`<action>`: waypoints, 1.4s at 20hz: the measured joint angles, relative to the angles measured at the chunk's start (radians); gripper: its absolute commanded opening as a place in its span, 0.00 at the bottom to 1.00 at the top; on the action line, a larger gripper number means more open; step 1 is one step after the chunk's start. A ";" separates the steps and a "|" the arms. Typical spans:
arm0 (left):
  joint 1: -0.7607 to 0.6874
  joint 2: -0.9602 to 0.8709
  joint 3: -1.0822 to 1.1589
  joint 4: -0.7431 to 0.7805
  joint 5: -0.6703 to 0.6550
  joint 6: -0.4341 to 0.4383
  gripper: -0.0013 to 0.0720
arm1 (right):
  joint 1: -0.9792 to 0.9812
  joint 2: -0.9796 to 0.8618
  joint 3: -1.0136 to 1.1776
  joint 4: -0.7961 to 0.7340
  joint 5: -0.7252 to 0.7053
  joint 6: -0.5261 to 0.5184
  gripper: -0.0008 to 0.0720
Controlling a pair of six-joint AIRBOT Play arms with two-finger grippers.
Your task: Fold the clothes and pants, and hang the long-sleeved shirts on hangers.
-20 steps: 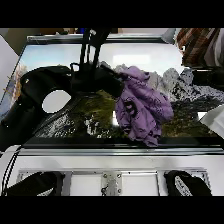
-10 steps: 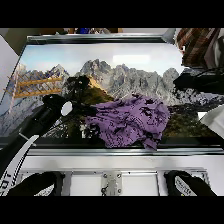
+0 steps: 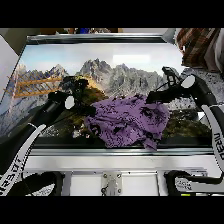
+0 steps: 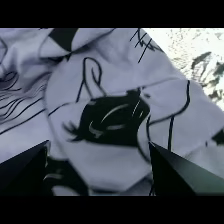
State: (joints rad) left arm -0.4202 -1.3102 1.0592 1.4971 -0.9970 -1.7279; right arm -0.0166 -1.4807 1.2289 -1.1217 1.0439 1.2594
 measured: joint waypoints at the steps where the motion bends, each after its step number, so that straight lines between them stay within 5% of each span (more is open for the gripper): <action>1: 0.000 -0.002 0.002 -0.003 -0.004 0.000 0.04 | -0.006 -0.016 0.002 -0.002 -0.019 -0.008 0.94; 13: 0.001 -0.006 0.005 -0.008 -0.021 -0.003 0.04 | -0.124 -0.089 0.008 0.129 0.011 0.129 0.91; 15: 0.001 -0.006 0.005 -0.008 -0.018 -0.003 0.04 | -0.101 -0.113 0.008 0.163 0.020 0.129 0.47; 18: 0.001 -0.006 0.005 -0.007 -0.021 -0.002 0.04 | -0.080 -0.122 0.010 0.192 0.018 0.113 0.05; 23: 0.002 0.064 0.084 0.046 -0.033 0.000 0.04 | -0.087 -0.004 0.061 0.209 0.018 0.069 0.05; 28: -0.008 0.269 0.461 0.128 -0.025 0.000 0.04 | -0.105 0.301 0.281 0.234 0.028 0.053 0.05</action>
State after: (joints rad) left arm -0.4286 -1.0409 1.5200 1.6249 -1.0218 -1.7275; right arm -0.1215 -1.1801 1.5097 -0.8875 1.0721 1.3125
